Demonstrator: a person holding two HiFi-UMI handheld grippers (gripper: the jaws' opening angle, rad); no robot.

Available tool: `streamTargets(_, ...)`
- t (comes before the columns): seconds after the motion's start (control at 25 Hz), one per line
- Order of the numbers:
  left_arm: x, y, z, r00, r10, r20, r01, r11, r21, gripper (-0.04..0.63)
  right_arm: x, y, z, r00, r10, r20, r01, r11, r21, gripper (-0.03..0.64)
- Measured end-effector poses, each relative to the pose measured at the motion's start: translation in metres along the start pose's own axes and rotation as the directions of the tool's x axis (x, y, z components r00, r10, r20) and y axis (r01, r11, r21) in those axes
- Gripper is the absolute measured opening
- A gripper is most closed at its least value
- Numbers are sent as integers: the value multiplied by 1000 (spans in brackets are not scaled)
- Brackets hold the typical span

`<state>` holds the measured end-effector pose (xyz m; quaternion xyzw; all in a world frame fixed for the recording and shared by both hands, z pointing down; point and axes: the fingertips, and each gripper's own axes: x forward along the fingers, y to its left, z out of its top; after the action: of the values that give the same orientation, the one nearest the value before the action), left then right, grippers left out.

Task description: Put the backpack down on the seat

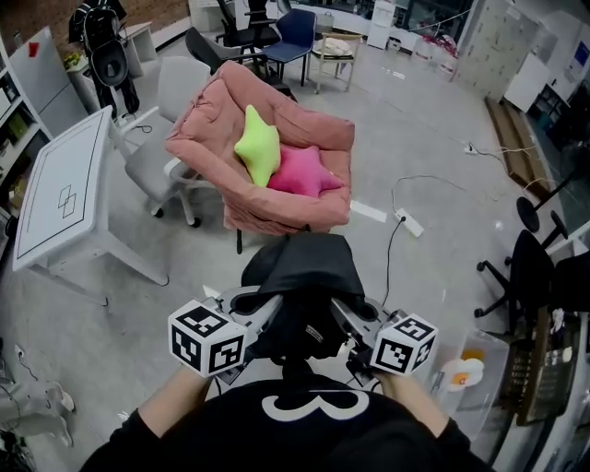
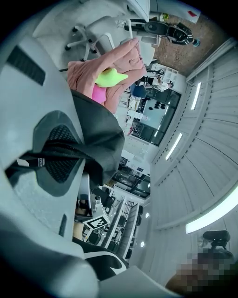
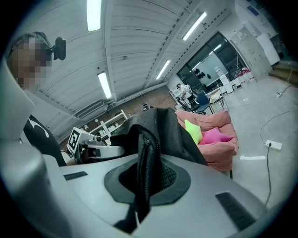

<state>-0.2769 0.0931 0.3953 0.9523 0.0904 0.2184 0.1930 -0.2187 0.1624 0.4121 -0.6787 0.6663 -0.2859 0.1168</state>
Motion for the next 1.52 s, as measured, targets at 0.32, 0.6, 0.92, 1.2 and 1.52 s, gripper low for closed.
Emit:
streamTargets(0.32,89,54,59,999,-5,-33,5,1000,-10,11,38,-91,63,1000,-2,15,2,1000,29,14)
streamTargets(0.6,131,73,98,1000,-25,-6,25,1000,14,11,51,-130,108,1000,-9,23,9,1000,-8,14)
streamTargets(0.92,155,84,138,997,-73,34,72,997,29,11,59,-150,154,999,-23,32,25,997,-75,14)
streamTargets(1.2,180,99,182,992,-114,50,114,993,-4,11,74,-175,205,999,-27,19,30,990,-137,14)
streamTargets(1.52,222,133,263,990,-126,65,125,992,25,11,106,-215,288,999,-14,37,19,992,-125,14)
